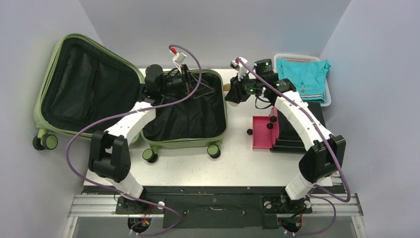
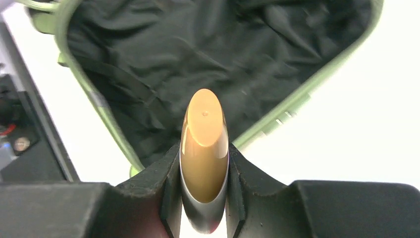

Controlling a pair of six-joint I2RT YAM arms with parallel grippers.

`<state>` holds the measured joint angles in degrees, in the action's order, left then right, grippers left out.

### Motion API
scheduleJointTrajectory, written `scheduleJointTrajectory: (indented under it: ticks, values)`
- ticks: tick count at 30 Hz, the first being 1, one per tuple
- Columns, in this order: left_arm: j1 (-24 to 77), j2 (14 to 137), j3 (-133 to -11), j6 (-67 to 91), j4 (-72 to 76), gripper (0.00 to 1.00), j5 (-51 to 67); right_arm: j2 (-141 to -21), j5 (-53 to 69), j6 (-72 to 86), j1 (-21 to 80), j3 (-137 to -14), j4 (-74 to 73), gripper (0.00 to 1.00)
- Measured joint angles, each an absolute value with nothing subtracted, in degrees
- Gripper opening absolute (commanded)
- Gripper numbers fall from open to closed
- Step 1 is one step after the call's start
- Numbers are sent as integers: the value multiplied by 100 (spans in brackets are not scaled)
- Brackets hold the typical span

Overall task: Open, take out, and arrange the luggage
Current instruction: Place the personal item in the drawer.

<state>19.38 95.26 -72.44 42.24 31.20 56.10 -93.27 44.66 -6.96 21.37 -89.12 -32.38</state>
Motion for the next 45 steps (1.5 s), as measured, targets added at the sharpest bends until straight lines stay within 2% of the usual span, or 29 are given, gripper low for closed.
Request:
scheduleJointTrajectory:
  ticks: [6, 14, 23, 45]
  values:
    - [1907, 9019, -7126, 2912, 1697, 96, 4982, -9177, 2611, -676, 2137, -8829, -4228, 0]
    - [2014, 8680, -6711, 1811, 666, 96, 4327, -7964, 965, -259, 2137, -7135, -4342, 0]
    - [2388, 8584, -6685, 967, -213, 96, 3885, -7631, 14, 436, 2274, -6466, -4034, 0]
    - [2456, 8337, -6687, 185, -1017, 96, 3417, -8414, -1273, 620, 2611, -6305, -3424, 0]
